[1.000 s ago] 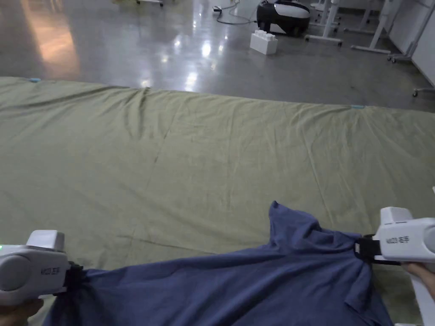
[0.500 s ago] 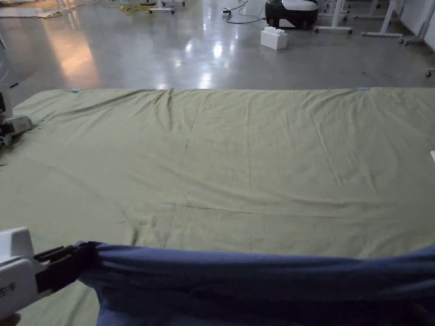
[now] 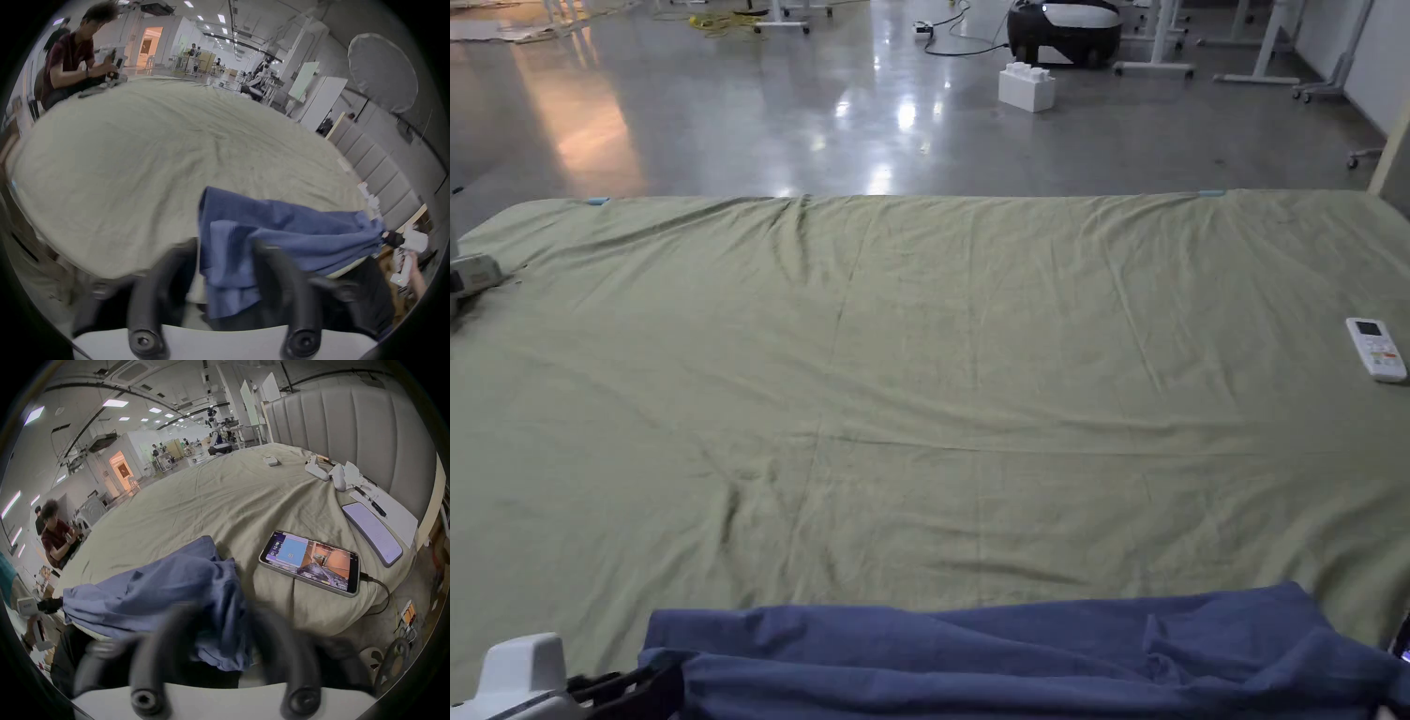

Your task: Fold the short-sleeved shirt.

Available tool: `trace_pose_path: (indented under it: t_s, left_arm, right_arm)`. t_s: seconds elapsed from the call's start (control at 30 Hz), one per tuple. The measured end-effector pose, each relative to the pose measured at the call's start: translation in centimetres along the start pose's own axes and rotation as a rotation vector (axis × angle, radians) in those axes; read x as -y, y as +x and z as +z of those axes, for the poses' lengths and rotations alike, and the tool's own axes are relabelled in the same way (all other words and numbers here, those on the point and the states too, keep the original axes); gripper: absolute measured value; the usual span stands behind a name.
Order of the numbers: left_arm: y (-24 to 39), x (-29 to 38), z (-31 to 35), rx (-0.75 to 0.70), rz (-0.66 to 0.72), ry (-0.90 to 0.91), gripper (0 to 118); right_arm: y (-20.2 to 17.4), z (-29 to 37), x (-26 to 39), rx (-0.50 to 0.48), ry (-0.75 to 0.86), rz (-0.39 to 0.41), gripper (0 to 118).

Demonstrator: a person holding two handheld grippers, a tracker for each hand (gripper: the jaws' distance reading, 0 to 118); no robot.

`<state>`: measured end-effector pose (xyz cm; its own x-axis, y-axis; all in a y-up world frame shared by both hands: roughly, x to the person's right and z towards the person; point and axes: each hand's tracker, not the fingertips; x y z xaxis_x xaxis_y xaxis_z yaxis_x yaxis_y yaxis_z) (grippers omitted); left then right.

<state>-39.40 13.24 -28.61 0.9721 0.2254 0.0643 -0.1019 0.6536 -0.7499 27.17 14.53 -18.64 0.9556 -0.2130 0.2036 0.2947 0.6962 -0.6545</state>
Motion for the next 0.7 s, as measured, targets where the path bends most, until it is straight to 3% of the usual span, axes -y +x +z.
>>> trace_pose_path:
  t_s: [0.03,0.1,0.2,0.3,0.33,0.43,0.53,0.6,0.67,0.7]
  left_arm:
    - [0.1,-0.2,0.4,-0.030,-0.029,0.019,83]
    - [0.7,-0.8,2.8,-0.039,-0.071,0.111,83]
    - [2.4,-2.6,7.1,-0.045,-0.141,0.247,83]
    - [6.4,-3.7,11.8,-0.080,-0.226,0.344,83]
    - [7.7,-3.9,13.1,-0.068,-0.254,0.398,83]
    - [12.2,-3.9,17.1,-0.043,-0.337,0.579,83]
    - [15.7,-3.6,18.9,-0.144,-0.334,0.717,81]
    - [17.1,-3.3,19.4,-0.134,-0.334,0.782,74]
    - [18.0,-3.3,19.4,-0.083,-0.298,0.801,65]
    - [18.2,-3.5,19.2,-0.041,-0.281,0.775,47]
  right_arm:
    - [-0.2,0.2,-0.2,0.008,-0.003,0.014,89]
    - [-0.5,2.4,-0.8,0.050,0.068,0.042,85]
    - [-1.0,5.9,-2.1,0.096,0.167,0.014,85]
    - [-3.0,9.5,-3.6,-0.080,0.271,-0.030,85]
    - [-4.0,10.7,-3.9,-0.099,0.311,-0.027,85]
    - [-7.8,13.7,-5.1,-0.131,0.480,0.052,86]
    - [-10.3,15.0,-5.3,-0.142,0.593,0.133,86]
    - [-12.5,15.5,-5.6,-0.171,0.605,0.210,85]
    - [-13.9,15.7,-5.5,-0.137,0.622,0.276,84]
    - [-14.5,15.6,-5.3,-0.136,0.644,0.304,81]
